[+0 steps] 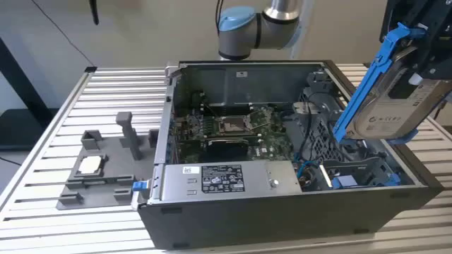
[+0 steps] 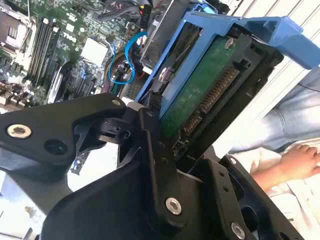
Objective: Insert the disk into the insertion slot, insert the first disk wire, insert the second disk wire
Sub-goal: 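Insert the disk into the insertion slot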
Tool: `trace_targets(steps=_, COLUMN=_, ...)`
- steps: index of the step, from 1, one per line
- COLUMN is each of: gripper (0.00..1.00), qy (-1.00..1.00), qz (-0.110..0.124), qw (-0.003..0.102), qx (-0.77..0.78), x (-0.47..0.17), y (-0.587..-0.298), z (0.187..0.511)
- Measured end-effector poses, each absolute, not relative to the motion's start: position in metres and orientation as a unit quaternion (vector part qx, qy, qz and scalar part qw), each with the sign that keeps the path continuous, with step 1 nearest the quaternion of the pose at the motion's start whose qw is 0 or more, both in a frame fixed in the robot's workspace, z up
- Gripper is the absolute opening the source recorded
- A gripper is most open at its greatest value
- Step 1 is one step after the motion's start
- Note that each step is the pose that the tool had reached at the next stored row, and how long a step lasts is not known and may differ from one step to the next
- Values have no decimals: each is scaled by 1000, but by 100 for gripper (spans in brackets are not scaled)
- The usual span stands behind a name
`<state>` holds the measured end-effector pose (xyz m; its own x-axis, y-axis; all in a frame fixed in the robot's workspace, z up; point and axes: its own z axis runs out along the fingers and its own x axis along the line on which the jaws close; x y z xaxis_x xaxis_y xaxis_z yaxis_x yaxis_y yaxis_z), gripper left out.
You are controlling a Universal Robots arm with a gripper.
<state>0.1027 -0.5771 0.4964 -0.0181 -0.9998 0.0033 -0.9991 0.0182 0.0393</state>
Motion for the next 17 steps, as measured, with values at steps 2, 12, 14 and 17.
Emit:
trace_targets(steps=2, gripper=33, qy=-713, qz=-13, qw=15, qx=701, x=103, y=-577, z=496)
trace_targets(steps=12, gripper=33, qy=-713, qz=-13, qw=15, qx=701, x=103, y=-577, z=496)
trace_targets(steps=14, gripper=33, qy=-713, qz=-13, qw=15, qx=701, x=103, y=-577, z=496)
trace_targets(steps=17, gripper=33, qy=-713, qz=-13, qw=15, qx=701, x=103, y=-577, z=496)
